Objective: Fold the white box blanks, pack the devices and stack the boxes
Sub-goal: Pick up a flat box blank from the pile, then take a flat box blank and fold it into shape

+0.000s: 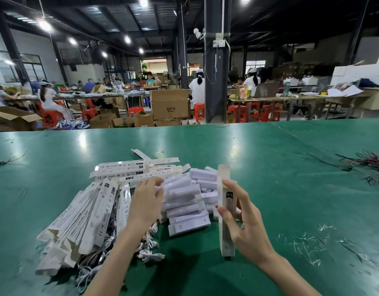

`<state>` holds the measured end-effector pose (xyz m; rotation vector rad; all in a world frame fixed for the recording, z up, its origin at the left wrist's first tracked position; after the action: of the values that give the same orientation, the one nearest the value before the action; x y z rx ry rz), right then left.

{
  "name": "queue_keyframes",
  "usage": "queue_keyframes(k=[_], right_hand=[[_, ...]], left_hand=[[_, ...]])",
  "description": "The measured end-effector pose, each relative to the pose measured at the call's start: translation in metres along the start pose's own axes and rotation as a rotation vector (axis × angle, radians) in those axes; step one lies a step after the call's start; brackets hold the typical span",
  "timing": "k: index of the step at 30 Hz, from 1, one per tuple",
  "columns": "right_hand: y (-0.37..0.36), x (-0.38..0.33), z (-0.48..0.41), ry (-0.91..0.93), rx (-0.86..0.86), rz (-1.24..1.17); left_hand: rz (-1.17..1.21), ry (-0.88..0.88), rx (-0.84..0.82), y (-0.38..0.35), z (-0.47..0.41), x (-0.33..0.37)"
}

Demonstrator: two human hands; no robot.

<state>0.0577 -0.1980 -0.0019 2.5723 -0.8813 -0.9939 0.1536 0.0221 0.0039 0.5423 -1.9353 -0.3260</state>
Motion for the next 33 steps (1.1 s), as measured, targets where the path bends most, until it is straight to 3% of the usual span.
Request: queue_keyframes(k=[3,8,15,20,24,33], right_hand=[[-0.005,-0.001,0.003,0.005,-0.014,0.017],[-0.008,-0.004,0.005,0.005,-0.019,0.021],[-0.007,-0.006,0.004,0.01,-0.023,0.04],[-0.008,-0.004,0.002,-0.005,-0.034,0.027],[-0.01,-0.005,0.0,-0.005,-0.026,0.042],[-0.007,-0.004,0.0,-0.017,-0.036,-0.005]], left_hand=[[-0.199,-0.013,-0.155,-0.013,-0.01,-0.015],[-0.327,-0.085,-0.193,-0.016,-0.012,-0.014],[0.073,-0.236,0.033,0.016,0.006,0.034],[0.535,-0.293,-0.13,0.061,0.026,0.097],[0.448,-0.394,-0.258,0.066,0.038,0.129],[0.284,-0.431,-0.194,0.063,0.035,0.135]])
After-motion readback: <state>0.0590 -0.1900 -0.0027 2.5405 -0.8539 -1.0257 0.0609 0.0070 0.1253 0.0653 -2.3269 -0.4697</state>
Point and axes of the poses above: each hand's wrist, its own z-axis away from the middle knuckle, its own y-axis out of the back of the hand, x = y × z, the point moved 3 cm from there along -z, towards the middle knuckle, and after that the axes turned 15 degrees about z, right-handed, at the moved point
